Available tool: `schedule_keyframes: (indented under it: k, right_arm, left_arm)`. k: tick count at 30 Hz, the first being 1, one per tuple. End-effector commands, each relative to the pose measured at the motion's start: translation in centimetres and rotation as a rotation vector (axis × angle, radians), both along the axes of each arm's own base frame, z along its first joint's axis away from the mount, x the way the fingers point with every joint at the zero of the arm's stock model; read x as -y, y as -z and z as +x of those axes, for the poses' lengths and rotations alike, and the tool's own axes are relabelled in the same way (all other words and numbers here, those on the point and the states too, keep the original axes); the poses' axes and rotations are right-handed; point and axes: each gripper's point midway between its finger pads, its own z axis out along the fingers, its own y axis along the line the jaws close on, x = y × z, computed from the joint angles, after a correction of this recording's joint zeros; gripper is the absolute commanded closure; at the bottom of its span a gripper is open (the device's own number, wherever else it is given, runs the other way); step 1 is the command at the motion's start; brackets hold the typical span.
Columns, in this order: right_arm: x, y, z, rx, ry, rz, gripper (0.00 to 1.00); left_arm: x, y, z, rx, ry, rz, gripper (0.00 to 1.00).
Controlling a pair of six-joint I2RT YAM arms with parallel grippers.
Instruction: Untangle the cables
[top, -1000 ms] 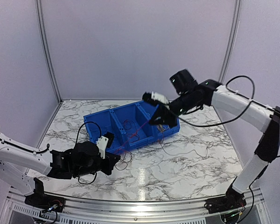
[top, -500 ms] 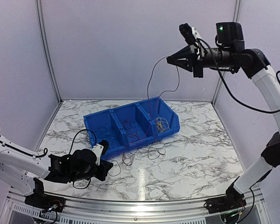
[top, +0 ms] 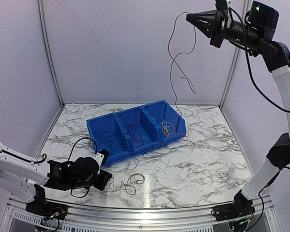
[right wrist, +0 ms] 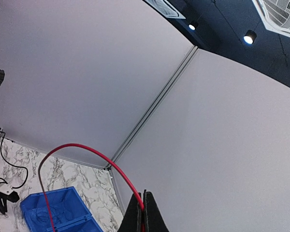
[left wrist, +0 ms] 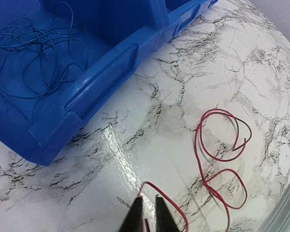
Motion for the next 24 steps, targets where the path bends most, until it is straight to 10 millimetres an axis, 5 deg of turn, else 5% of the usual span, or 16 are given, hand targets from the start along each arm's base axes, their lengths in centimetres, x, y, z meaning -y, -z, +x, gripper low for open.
schedule_keyframes:
  k: [1,5,10,16,24]
  right_arm:
    - [-0.8,-0.1,2.3,-0.007,0.025,0.032,1.0]
    - [-1.6,0.4,3.2,-0.034,0.0,0.041,1.0]
    - [-2.9,0.9,4.5,-0.065,-0.044,0.058,1.0]
    - [-4.0,0.1,6.0,-0.063,-0.065,0.098,1.0]
    - [-4.1,-3.6,8.0,0.048,-0.026,0.243,1.0]
  left_arm:
    - [0.2,-2.9,0.5,0.031,-0.024,0.022,0.75]
    - [0.9,-7.5,1.2,0.122,-0.033,-0.061,0.59]
    - [0.3,-12.5,2.8,0.275,-0.083,-0.095,0.56]
    - [-2.4,-14.5,4.4,0.378,-0.227,-0.083,0.53]
    - [-5.4,-15.2,5.1,0.435,-0.346,-0.103,0.46]
